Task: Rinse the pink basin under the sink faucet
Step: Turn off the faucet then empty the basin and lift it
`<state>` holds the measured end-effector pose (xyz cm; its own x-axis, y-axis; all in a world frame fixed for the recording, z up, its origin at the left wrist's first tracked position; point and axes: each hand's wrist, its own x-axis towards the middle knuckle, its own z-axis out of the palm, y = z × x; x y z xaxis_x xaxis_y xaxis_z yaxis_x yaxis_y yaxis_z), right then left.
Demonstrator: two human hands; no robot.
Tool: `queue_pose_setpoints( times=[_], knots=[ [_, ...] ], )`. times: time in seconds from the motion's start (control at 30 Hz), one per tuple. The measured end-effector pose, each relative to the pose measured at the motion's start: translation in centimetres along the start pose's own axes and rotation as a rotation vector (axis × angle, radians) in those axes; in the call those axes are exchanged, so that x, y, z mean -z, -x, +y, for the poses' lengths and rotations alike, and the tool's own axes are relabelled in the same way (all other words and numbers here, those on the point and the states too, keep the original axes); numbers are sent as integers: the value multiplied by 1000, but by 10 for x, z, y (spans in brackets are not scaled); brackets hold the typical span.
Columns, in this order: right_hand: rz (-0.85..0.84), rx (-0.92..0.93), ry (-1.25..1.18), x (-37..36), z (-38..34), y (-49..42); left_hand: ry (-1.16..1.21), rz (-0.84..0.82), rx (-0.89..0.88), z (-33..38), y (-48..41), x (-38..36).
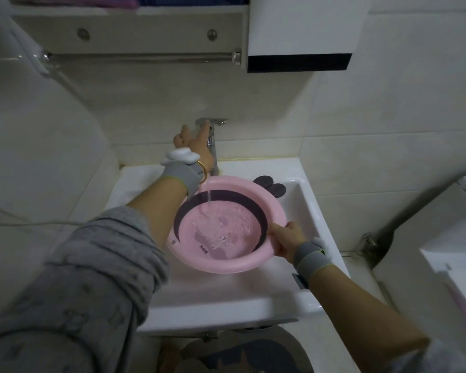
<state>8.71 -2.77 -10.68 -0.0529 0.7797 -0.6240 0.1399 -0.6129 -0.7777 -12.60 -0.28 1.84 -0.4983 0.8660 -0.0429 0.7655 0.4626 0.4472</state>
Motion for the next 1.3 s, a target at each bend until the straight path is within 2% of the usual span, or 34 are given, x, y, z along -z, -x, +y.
queue_pose_setpoints(
  times=[0.17, 0.37, 0.47, 0.57, 0.63, 0.73, 0.83, 0.9, 1.0, 1.07, 1.13, 1.3],
  knots=[
    [35, -5, -2, 9, 2, -3, -196, -80, -55, 7, -17, -7],
    [44, -6, 3, 11, 3, -3, -146, 24, -81, 3, -17, -19],
    [36, -8, -3, 11, 5, -1, -244, 93, -140, 1, -17, -24],
    [25, -2, 11, 8, 4, 1, -379, -67, -158, -4, -21, -16],
    [13, 9, 25, 5, 2, 2, -394, -113, -171, -7, -21, -13],
    [12, 42, 86, 0, -2, 6, -308, -88, -151, -24, -10, -14],
    [10, 118, 151, -5, -2, 7, -270, -180, 133, -67, 16, -18],
    [-12, 159, 173, -4, -1, 10, -148, -252, 324, -97, 42, -25],
    [-71, 163, 134, 6, 8, 8, -6, -302, 500, -130, 73, -41],
    [-121, 128, 35, 16, 20, 3, 192, -343, 510, -134, 88, -45],
    [-182, 86, -86, 24, 33, -2, 308, -311, 478, -131, 94, -45],
    [-267, -55, -188, 30, 46, -11, 350, -198, 426, -121, 91, -32]
  ],
)
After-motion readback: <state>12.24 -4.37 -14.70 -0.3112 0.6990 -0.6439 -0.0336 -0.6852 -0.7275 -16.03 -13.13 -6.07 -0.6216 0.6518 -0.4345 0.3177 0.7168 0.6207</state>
